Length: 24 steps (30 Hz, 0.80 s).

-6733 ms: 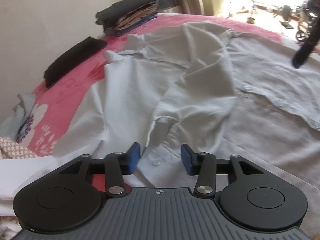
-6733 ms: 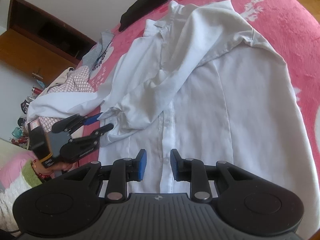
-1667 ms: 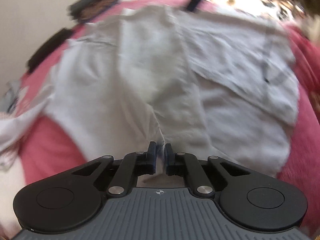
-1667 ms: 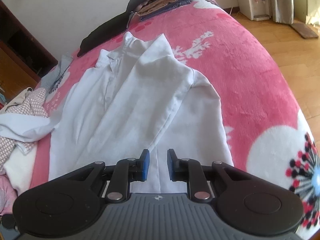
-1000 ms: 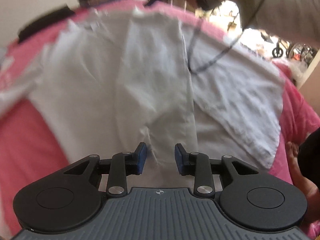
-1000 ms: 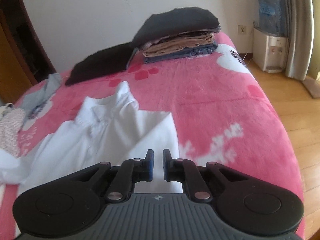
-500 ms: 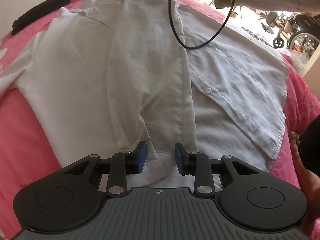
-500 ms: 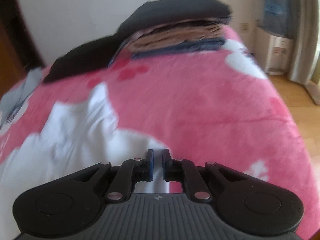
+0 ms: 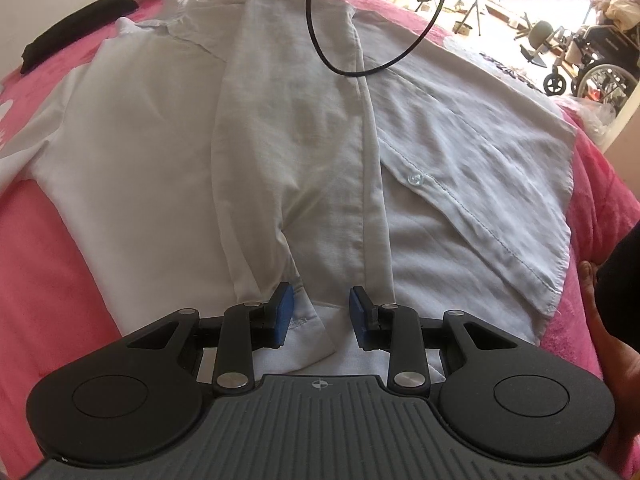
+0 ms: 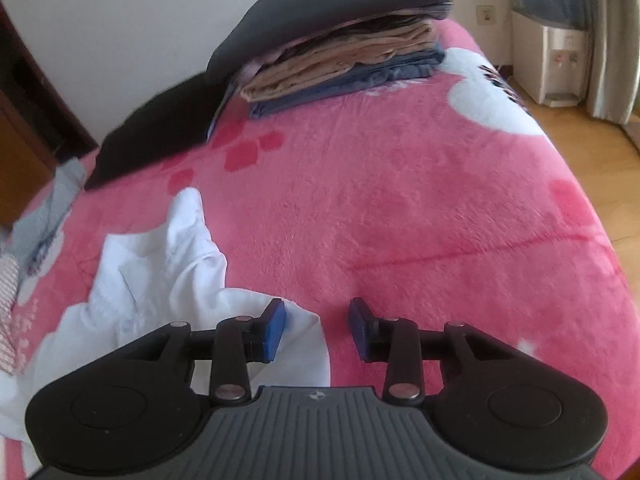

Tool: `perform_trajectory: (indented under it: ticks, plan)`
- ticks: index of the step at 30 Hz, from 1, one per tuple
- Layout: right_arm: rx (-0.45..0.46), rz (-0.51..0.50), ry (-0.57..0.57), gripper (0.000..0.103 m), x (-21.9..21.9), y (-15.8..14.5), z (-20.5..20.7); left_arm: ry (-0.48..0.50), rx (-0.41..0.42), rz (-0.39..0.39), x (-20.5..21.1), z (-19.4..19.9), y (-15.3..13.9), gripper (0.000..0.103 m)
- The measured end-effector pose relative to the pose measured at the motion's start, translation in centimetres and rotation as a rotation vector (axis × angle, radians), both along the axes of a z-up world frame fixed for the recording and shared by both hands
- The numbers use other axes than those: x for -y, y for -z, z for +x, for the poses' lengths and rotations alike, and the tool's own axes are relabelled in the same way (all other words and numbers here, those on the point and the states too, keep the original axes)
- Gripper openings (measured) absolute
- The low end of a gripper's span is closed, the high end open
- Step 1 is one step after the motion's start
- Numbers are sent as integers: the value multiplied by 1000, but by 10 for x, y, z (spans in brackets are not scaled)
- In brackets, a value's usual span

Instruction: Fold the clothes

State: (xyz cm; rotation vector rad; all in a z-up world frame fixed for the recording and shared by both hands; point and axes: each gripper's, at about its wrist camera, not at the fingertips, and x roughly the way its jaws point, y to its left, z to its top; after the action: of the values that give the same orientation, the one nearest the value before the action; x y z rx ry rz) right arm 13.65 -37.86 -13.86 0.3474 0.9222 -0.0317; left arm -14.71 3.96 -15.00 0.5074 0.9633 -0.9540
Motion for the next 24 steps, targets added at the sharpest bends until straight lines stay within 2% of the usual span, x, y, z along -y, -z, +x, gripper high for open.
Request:
perform_trajectory:
  ticks: [1,2,5,9,12,15,19,21,23,24]
  plan:
    - [-5,-26,-22,9,-4,-1,2,-1,1,0,0,0,0,31]
    - [-12,-52,-46,0,-9,-2,4,0,2,0,0,0,0,31]
    - [-5,-203,-116,0,-28,-7,3,1,5,0,0,0,0,31]
    - [59,-449,-122,0,-52,-13,-5,9,16,11,2,-1,0,31]
    - [62,-624,-173,0,-75,-4,-6,14,18,16,2,-1,0,31]
    - [45,-742,-201,0,-89,13,-2,16,23,16,1,-2,0,31]
    - [48,-821,-196,1,-94,31,4,18,35,16,2,-4,0,31]
    - [82,-767,-171,2,-87,25,5,19,38,16,2,-4,0,31]
    - [125,-679,-125,19,-75,12,3,21,38,13,1,-4,0,31]
    - [150,-622,-84,35,-65,3,0,20,37,12,1,-3,0,31]
